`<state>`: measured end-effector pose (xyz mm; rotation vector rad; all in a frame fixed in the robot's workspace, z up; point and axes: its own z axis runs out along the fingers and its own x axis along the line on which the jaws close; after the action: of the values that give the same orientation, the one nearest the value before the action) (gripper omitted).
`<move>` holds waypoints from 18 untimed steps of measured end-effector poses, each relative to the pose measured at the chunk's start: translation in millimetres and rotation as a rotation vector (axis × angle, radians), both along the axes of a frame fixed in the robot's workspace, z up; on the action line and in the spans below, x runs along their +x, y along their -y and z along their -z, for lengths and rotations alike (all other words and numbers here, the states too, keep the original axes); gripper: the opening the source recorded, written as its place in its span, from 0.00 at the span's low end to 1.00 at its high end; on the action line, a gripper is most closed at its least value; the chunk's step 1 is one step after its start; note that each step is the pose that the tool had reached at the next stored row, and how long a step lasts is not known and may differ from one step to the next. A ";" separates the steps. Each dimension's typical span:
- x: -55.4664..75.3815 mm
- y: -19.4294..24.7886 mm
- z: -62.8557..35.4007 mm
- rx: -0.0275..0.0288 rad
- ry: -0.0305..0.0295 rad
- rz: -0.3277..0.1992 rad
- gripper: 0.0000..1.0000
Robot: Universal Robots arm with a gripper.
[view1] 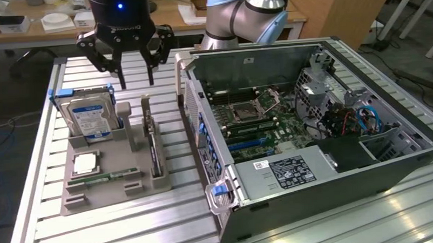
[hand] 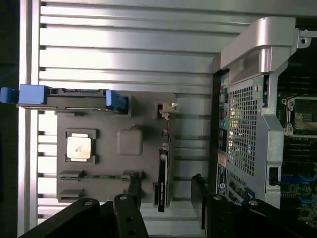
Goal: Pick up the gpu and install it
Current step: 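Pick up the gpu and move the gpu toward the slot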
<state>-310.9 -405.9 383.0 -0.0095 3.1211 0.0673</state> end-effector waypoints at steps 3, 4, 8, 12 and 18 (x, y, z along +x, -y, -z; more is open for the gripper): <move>-0.2 2.3 1.7 -0.0009 -0.0003 -0.003 0.53; -0.3 3.3 2.1 -0.0008 -0.0002 -0.003 0.53; -0.5 7.1 3.0 -0.0019 -0.0002 -0.004 0.53; -0.6 10.0 4.8 -0.0034 -0.0002 -0.005 0.53; -0.6 14.8 9.3 -0.0034 -0.0002 -0.005 0.53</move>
<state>-311.5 -420.7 373.7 -0.0167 3.1214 0.0621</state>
